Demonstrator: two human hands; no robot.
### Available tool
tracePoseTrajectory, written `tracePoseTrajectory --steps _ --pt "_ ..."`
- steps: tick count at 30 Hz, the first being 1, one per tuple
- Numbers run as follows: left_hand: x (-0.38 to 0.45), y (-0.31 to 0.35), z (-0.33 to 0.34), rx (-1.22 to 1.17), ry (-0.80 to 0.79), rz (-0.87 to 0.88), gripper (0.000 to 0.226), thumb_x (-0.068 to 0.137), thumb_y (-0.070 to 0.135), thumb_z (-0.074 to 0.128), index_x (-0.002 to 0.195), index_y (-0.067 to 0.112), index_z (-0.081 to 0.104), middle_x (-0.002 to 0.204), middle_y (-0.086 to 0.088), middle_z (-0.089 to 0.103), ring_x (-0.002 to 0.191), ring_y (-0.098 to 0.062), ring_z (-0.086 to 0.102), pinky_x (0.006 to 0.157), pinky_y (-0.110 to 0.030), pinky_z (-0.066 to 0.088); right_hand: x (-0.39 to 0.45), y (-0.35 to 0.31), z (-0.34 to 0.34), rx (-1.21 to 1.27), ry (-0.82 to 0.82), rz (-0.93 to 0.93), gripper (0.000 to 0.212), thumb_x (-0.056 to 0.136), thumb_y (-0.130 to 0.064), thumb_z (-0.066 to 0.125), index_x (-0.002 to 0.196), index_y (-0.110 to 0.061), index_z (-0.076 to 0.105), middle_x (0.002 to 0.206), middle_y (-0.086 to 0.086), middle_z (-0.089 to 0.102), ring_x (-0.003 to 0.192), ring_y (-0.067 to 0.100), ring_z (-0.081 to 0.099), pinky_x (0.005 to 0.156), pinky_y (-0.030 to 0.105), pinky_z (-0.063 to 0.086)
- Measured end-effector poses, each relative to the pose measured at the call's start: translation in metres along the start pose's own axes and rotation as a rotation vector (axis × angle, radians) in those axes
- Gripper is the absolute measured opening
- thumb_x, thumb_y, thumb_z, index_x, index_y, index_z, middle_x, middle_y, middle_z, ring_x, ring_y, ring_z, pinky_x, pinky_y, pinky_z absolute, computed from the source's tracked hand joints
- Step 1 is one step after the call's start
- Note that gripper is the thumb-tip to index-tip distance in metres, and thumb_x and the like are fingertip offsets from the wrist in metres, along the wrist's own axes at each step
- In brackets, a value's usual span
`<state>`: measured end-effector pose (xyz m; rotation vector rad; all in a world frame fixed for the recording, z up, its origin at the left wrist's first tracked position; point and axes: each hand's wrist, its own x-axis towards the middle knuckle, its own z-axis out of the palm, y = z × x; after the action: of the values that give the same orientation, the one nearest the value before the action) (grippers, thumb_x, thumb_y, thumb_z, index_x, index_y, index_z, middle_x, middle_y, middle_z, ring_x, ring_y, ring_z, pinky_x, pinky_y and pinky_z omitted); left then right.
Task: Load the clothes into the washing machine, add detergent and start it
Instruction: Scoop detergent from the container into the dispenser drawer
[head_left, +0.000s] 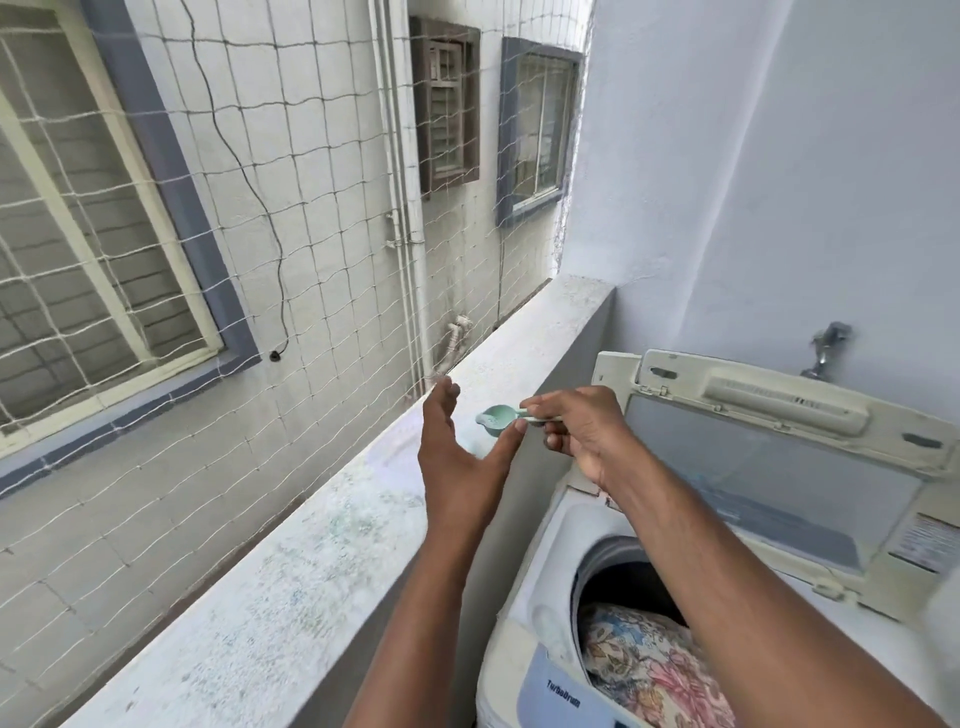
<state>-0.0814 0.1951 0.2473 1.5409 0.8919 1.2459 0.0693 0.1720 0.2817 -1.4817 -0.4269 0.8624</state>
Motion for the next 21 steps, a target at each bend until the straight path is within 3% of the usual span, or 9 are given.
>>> tracePoseTrajectory --steps 8,12,15,18,21 --pt "-0.004 -0.007 0.062 -0.207 -0.076 -0.103 0.084 0.085 0.022 0.087 0.154 0.026 0.039 0.149 0.005 0.053 0.140 -0.003 0.049 0.111 -0.015 0.036 -0.005 -0.011 -0.059 0.071 0.133 -0.022 0.014 0.080 0.012 0.066 0.080 0.002 0.077 0.064 0.012 0.061 0.046 0.012 0.040 0.042 0.020 0.039" --pt "-0.010 -0.011 0.096 -0.336 -0.138 -0.209 0.079 0.088 0.022 0.084 0.153 0.023 0.040 0.151 -0.002 0.051 0.141 -0.011 0.050 0.121 -0.033 0.039 -0.004 -0.007 -0.091 0.107 0.215 -0.022 0.014 0.081 0.012 0.065 0.080 0.003 0.076 0.059 0.010 0.061 0.041 0.010 0.041 0.041 0.019 0.039" --pt "-0.015 -0.020 0.125 -0.403 -0.147 -0.294 0.076 0.086 0.018 0.085 0.150 0.016 0.043 0.146 -0.008 0.056 0.134 -0.015 0.056 0.120 -0.040 0.043 -0.005 0.000 -0.118 0.129 0.283 -0.021 0.015 0.080 0.012 0.065 0.079 0.003 0.077 0.059 0.009 0.065 0.043 0.011 0.043 0.043 0.021 0.041" --pt "-0.024 -0.035 0.153 -0.447 -0.159 -0.377 0.071 0.086 0.017 0.086 0.146 0.015 0.048 0.137 -0.007 0.062 0.123 -0.011 0.063 0.107 -0.031 0.052 -0.003 0.012 -0.148 0.159 0.366 -0.019 0.013 0.081 0.010 0.068 0.081 0.003 0.078 0.068 0.012 0.070 0.044 0.012 0.047 0.044 0.022 0.045" --pt "-0.036 -0.052 0.175 -0.523 -0.204 -0.482 0.074 0.079 0.028 0.091 0.142 0.018 0.051 0.137 -0.007 0.064 0.119 -0.011 0.065 0.094 -0.021 0.051 0.000 0.029 -0.175 0.176 0.440 -0.014 0.013 0.083 0.008 0.069 0.080 0.001 0.079 0.073 0.015 0.069 0.049 0.013 0.050 0.044 0.023 0.047"
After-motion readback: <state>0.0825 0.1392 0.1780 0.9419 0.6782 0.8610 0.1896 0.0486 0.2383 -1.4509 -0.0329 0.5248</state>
